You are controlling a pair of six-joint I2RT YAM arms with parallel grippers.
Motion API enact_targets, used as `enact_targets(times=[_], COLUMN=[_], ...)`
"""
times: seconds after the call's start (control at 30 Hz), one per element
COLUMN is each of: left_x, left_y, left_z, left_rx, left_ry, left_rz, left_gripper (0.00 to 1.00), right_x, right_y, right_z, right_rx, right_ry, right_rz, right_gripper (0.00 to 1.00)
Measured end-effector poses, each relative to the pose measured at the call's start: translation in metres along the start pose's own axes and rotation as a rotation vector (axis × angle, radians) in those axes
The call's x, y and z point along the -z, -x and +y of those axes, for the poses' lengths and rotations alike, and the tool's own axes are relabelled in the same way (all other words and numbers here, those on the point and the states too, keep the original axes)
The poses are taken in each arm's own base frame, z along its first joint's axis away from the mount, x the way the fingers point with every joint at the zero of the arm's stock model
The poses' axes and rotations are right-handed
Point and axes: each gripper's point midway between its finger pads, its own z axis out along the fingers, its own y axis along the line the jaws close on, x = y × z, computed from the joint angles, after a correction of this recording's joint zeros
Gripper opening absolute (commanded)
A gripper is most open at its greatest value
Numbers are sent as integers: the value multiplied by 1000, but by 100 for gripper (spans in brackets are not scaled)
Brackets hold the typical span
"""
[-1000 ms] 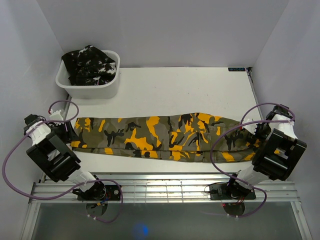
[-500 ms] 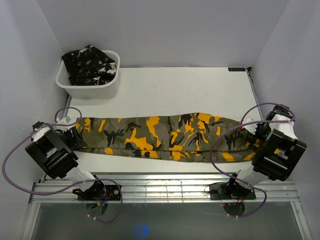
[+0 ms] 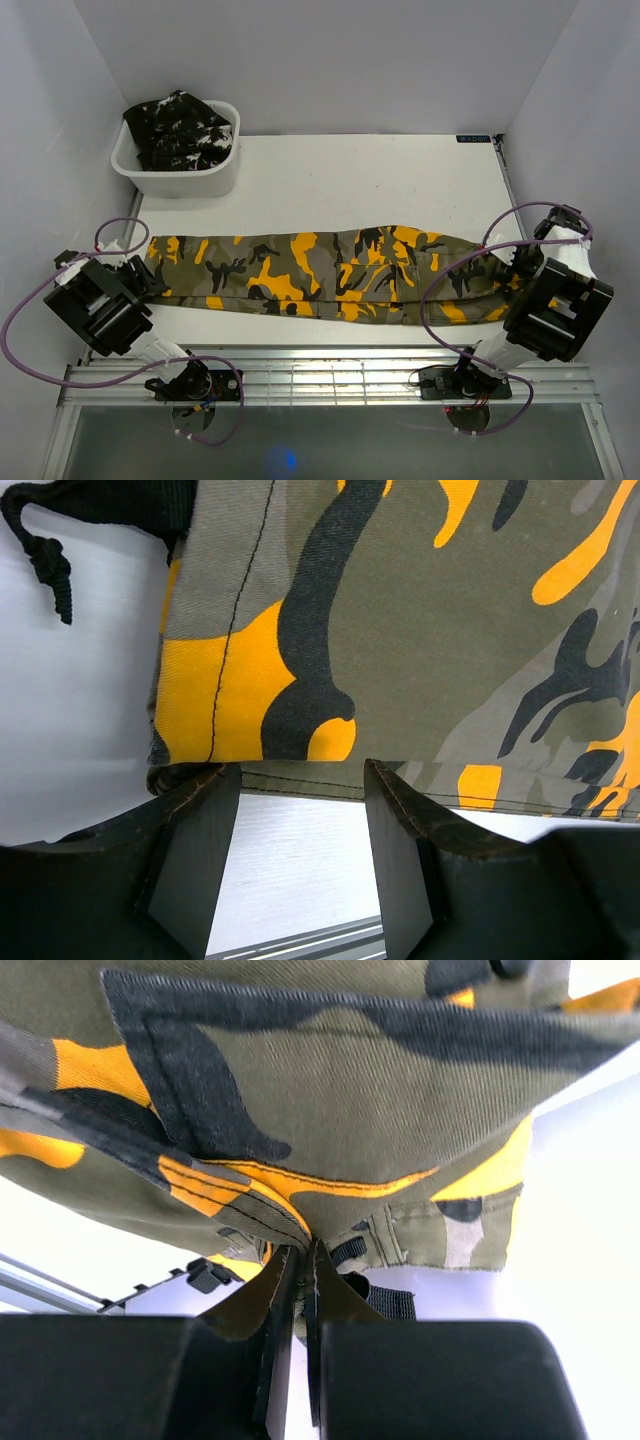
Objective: Fold and stack the trousers
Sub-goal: Fold the trousers
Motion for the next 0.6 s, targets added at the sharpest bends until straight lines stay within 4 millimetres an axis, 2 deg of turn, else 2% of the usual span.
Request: enact_targets(times=[0.2, 0.6], left_x=[2, 4], left_y=[1, 2], left_z=[5, 6], left_rx=[38, 46], left_ry=[-5, -3], left_rz=[-16, -15], left_gripper=[65, 65], right_x=[4, 0], right_y=[-5, -13], right_z=[-7, 2], right_rx=[-16, -14], right_ry=[-11, 10], right_rz=[-7, -21], right_gripper=[8, 8])
